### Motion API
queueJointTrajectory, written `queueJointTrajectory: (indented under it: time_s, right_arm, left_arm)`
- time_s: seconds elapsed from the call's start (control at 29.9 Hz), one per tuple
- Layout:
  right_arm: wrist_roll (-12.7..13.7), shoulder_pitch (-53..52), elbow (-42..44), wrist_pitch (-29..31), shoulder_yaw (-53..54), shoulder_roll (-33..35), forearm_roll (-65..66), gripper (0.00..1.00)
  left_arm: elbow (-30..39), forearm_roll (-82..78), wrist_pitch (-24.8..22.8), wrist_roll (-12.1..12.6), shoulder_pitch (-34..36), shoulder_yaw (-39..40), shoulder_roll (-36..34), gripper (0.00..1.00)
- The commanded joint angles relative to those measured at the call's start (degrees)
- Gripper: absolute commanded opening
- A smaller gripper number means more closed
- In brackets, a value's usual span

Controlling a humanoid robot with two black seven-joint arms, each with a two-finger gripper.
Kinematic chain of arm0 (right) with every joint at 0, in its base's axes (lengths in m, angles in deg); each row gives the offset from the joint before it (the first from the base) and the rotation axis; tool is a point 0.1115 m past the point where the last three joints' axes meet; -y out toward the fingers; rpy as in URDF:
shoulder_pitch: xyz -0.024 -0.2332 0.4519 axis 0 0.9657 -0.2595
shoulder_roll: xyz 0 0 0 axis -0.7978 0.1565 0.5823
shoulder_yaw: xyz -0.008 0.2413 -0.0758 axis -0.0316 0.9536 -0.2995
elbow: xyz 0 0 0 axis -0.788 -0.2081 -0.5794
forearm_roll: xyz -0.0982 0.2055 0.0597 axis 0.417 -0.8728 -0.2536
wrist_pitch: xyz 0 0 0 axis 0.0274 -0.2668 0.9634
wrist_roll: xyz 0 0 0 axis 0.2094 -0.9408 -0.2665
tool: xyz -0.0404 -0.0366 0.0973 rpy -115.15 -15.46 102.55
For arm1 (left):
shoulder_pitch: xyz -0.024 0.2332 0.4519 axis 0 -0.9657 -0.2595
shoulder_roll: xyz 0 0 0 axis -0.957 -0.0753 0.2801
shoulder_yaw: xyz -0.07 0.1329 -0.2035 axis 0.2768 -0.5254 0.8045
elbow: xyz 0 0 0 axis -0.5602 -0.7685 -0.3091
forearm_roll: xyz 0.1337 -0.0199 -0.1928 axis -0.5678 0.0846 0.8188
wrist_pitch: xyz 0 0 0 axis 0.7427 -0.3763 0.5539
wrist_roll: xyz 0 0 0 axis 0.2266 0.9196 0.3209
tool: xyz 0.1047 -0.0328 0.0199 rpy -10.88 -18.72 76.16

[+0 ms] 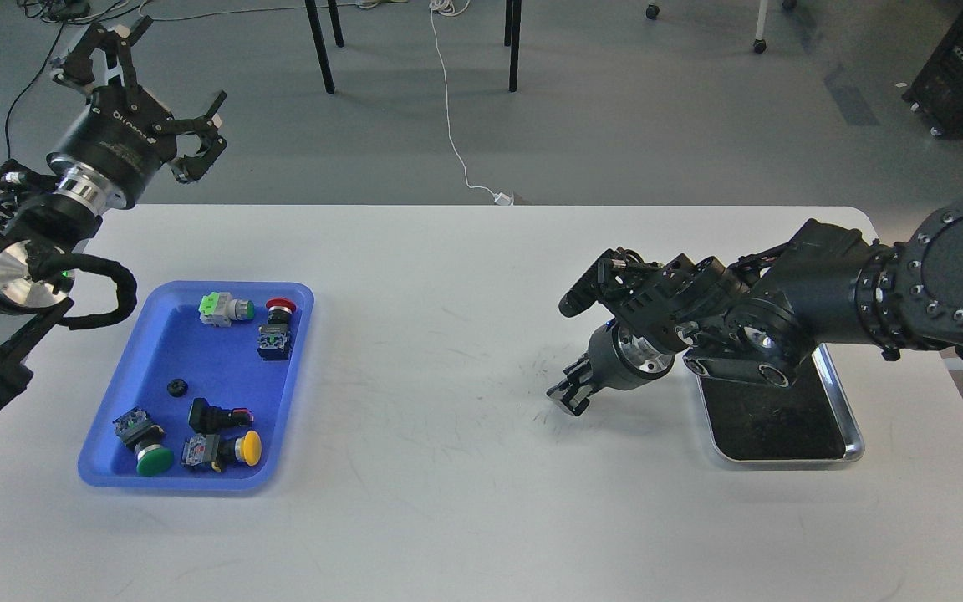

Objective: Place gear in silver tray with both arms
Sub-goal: 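Reach the right gripper to the gear on the table and grasp it, then lower the held gear into the silver tray and open the right gripper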

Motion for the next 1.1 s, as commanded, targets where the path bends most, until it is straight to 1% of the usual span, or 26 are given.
queueJointTrajectory:
  time_s: [0.0,0.03,0.1,0.23,0.3,0.4,0.5,0.6,0.77,0.9,1.07]
  right_arm:
    - [-0.72,-0.18,-0.08,0.06,-0.24,0.22,1.16,0.2]
    - [-0.81,-0.27,-0.08,0.06,-0.24,0.23,1.43,0.19]
    - [-0.99,-0.44,0.01,0.06,-0.5,0.23,1.61,0.12]
    - [-1.16,-3.07,0.01,-0.47,-0.41,0.58,1.61,0.11]
    - [-1.16,-5.01,-0.08,-0.47,-0.33,1.8,1.61,0.11]
    - [-1.16,-8.61,-0.61,-0.39,-0.59,6.19,2.57,0.11]
    - [-1.08,-9.23,-1.83,-0.47,-1.2,11.72,8.0,0.12]
    - [-1.08,-8.27,-3.59,-0.47,-1.29,17.61,12.32,0.12]
    - [-1.08,-4.67,-7.46,-0.47,-1.38,25.88,13.56,0.12]
    - [-1.08,-2.3,-10.62,-0.47,-1.12,29.31,13.91,0.13]
    - [-1.08,0.61,-10.01,-0.56,-0.94,30.2,14.35,0.16]
  left_arm:
    - [-0.01,-0.11,0.04,0.02,-0.02,0.03,-0.11,0.95]
    - [-0.01,-0.11,0.04,-0.07,-0.02,0.03,-0.2,0.95]
    - [-0.01,-0.11,0.04,0.02,-0.02,0.03,-0.28,0.95]
    - [0.08,-0.11,-0.04,-0.07,-0.02,0.03,-1.6,0.95]
    - [0.08,-0.11,-0.04,-0.07,-0.02,0.03,-1.87,0.95]
    - [0.08,-0.11,0.04,-0.07,-0.02,0.03,-2.92,0.96]
    - [0.08,-0.11,0.13,0.02,-0.02,-0.06,-3.01,0.97]
    - [0.08,-0.28,0.31,0.02,0.06,-0.15,-3.1,0.97]
    - [0.17,-0.28,0.4,0.1,0.07,-0.06,-3.1,0.97]
    - [0.17,-0.37,0.57,0.1,0.07,-0.15,-3.01,0.97]
    - [0.35,-0.37,0.83,0.1,0.15,-0.23,-2.83,0.97]
